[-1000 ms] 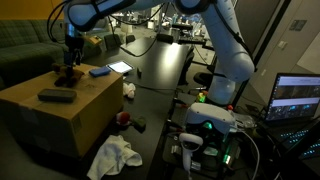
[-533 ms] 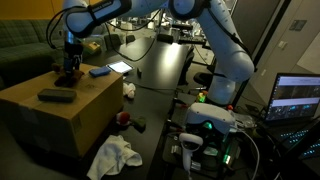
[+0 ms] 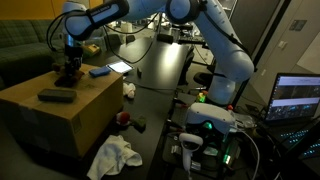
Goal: Swap the things on the box with the things on the table
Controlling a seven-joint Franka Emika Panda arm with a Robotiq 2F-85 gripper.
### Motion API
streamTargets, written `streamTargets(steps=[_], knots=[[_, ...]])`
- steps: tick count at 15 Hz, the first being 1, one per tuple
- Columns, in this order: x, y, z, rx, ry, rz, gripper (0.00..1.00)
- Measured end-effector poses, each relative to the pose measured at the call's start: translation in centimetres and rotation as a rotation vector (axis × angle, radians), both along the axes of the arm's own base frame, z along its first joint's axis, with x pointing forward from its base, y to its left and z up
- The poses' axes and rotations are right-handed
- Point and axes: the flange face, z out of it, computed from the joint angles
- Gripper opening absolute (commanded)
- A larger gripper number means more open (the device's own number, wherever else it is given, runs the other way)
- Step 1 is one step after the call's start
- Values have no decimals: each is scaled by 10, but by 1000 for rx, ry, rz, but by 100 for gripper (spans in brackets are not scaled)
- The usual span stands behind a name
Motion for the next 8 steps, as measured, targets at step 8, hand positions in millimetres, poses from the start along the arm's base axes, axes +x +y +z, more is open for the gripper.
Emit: streamTargets(steps=[8], knots=[[1,1,13,-1,-5,3,1]])
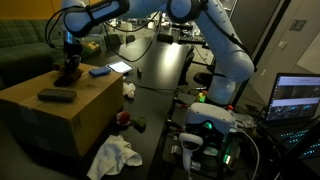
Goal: Swap the things on the box with the things on the table
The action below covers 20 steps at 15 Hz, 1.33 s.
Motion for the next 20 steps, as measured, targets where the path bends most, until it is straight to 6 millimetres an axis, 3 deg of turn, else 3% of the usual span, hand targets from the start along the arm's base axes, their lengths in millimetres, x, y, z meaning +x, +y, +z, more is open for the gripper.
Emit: streamTargets(steps=[4,8,14,16,18,20], knots=[[-2,-1,17,-1,-16,0,3],[-15,-12,48,-11,-17,-9,3],[-82,-15,100,-38,6,-31,3],[-108,-21,109,-47,21,-50,3],[-129,-42,110,-49,42,-86,3],[-145,-77,103,-53,62,-137,3]])
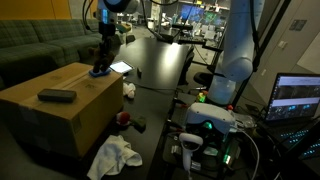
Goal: Swap the things on the box with the things on the table
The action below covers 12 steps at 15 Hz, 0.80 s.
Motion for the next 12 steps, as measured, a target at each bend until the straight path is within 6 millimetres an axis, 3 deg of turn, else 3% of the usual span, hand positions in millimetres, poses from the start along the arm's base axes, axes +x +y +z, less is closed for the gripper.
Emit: streamTargets(steps=[5,8,12], knots=[[-36,-93,-40,-17,42,-102,3],[-69,-119,-72,-18,82,-131,3],[-111,-132,-120,-15,141,-148,3]])
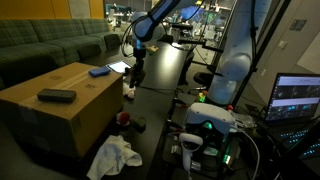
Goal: Swap the things on the box with the things on the table
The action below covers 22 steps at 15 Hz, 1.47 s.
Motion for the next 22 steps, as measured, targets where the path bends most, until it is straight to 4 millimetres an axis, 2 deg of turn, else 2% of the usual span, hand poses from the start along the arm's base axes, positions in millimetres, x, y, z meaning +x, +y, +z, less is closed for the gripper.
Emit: streamTargets(steps=[5,9,13,17,18,19,22], knots=[[-37,3,-60,-1,10,-15,3],[-58,14,-110,11,-3,-44,3],[-63,26,-148,22,-3,-51,3],[-69,32,-175,20,-8,-43,3],[-70,33,-180,18,-8,-40,27],[-71,33,-182,16,-8,-36,39],[-72,35,-185,10,-7,-29,60]])
